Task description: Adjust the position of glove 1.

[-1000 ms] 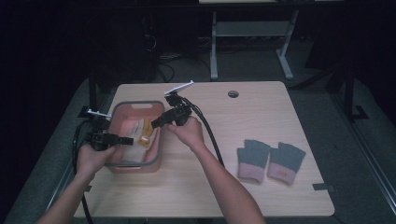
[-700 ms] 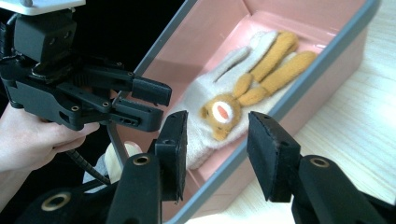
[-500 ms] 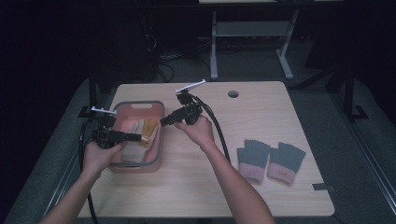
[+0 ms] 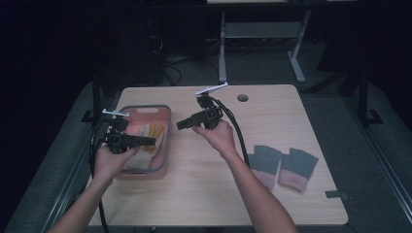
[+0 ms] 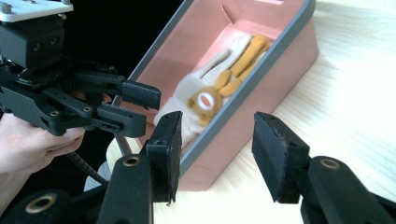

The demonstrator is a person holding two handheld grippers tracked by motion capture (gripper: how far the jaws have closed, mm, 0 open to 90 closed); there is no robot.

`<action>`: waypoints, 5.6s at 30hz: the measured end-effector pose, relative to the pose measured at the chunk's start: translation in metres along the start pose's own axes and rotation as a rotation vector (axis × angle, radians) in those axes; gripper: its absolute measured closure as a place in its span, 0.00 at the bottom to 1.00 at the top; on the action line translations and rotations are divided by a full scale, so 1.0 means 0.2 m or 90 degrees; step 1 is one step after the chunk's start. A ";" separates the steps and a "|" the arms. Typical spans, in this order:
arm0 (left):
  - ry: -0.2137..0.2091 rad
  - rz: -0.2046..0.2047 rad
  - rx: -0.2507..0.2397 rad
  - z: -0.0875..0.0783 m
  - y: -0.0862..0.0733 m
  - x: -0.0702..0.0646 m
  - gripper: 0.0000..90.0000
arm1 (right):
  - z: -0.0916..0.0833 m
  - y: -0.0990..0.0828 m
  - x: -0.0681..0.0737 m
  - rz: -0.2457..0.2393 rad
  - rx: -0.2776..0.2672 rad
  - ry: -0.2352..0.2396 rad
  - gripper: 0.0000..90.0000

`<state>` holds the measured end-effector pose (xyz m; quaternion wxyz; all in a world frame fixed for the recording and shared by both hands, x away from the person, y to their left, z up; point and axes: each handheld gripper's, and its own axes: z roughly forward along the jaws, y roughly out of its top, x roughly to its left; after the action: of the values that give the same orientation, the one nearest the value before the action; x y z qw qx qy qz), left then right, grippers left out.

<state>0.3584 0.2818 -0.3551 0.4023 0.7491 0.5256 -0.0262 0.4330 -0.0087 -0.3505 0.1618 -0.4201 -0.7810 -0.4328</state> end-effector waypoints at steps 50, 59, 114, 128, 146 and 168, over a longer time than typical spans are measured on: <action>-0.088 0.095 0.023 0.27 0.08 -0.39 0.47 | -0.42 -0.35 -0.28 0.073 -0.040 -0.041 0.55; -0.098 0.110 0.029 0.33 0.08 -0.45 0.46 | -0.47 -0.42 -0.32 0.082 -0.041 -0.048 0.54; -0.147 0.163 0.062 0.71 -0.06 -0.83 0.39 | -1.03 -1.00 -0.59 0.084 -0.048 -0.242 0.50; -0.153 0.158 0.072 0.75 -0.11 -0.82 0.38 | -1.03 -1.12 -0.64 0.079 -0.027 -0.347 0.52; -0.150 0.171 0.082 0.78 -0.15 -0.84 0.38 | -0.96 -1.21 -0.66 0.074 -0.025 -0.430 0.63; -0.174 0.166 0.066 0.82 -0.18 -0.83 0.36 | -0.97 -1.21 -0.65 0.085 -0.025 -0.426 0.93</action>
<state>0.3177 0.0552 -0.4106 0.4305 0.8202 0.3626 -0.1026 0.2969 -0.2985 -0.4503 -0.0834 -0.5923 -0.7528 -0.2747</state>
